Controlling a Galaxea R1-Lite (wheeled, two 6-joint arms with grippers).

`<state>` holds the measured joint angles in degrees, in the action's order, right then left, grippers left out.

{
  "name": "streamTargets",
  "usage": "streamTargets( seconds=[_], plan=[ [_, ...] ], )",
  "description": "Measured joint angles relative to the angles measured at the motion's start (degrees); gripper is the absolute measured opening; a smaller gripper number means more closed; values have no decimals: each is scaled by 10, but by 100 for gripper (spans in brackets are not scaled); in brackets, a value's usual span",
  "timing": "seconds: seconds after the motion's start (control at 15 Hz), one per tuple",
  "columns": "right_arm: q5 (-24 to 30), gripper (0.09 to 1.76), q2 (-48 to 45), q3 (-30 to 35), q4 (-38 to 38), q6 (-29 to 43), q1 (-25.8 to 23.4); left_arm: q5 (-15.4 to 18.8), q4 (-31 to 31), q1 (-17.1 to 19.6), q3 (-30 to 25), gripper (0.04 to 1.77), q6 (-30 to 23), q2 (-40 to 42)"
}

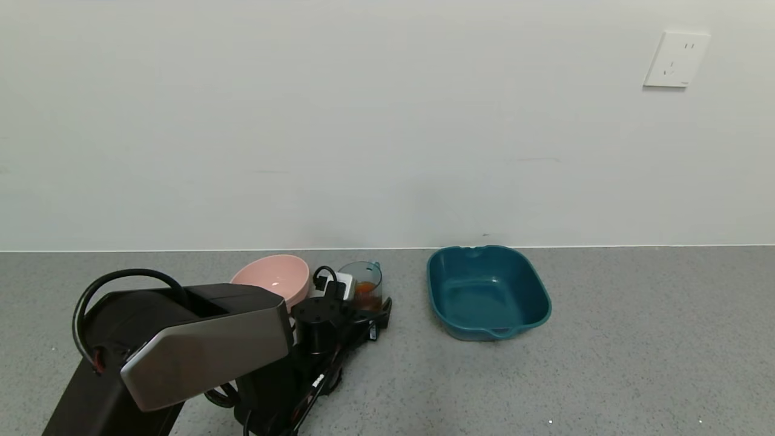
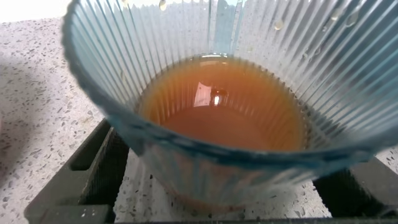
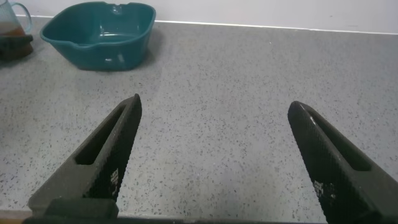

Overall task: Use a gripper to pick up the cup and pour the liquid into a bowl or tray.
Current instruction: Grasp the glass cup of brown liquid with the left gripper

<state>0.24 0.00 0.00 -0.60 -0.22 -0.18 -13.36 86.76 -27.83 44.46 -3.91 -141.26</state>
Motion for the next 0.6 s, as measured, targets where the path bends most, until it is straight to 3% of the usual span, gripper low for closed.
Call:
streamTargets(
  seconds=[0.6],
  plan=[
    [0, 171, 0, 0, 0, 0, 0, 1, -1, -1, 14, 172, 0, -8]
  ],
)
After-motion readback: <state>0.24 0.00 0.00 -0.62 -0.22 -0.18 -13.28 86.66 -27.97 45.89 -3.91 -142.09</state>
